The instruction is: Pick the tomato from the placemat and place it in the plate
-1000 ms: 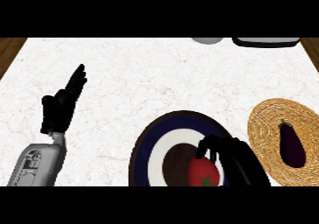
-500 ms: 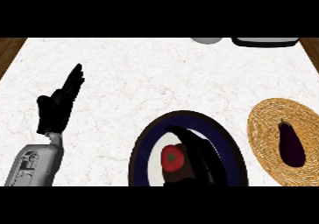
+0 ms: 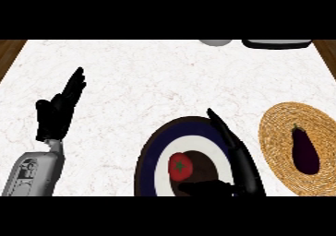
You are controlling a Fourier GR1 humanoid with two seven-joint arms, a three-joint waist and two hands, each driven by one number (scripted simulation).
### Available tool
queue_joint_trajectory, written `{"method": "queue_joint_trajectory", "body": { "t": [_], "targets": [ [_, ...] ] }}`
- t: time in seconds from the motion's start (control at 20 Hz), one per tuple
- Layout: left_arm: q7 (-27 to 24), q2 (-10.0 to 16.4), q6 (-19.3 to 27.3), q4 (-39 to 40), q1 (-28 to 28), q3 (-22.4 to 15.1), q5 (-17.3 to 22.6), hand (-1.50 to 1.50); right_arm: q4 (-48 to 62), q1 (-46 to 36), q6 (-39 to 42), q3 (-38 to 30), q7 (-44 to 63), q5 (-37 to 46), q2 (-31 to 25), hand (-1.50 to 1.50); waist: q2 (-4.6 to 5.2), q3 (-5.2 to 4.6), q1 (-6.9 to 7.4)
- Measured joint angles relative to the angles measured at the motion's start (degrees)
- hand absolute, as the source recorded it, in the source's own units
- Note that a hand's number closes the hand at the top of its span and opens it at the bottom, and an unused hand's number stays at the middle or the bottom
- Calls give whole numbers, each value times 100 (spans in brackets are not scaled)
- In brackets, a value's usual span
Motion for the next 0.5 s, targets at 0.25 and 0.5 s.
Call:
{"method": "queue_joint_trajectory", "body": {
  "t": [0.25,0.5],
  "targets": [
    [-95,16,-34,63,48,43,18,0,-492,473,117,-1117,-259,-1030,-353,-150,-3,1,-34],
    [-253,12,-62,106,122,72,22,0,-474,1085,702,-2285,-964,-2268,-884,-150,-4,0,-38]
  ]
}}
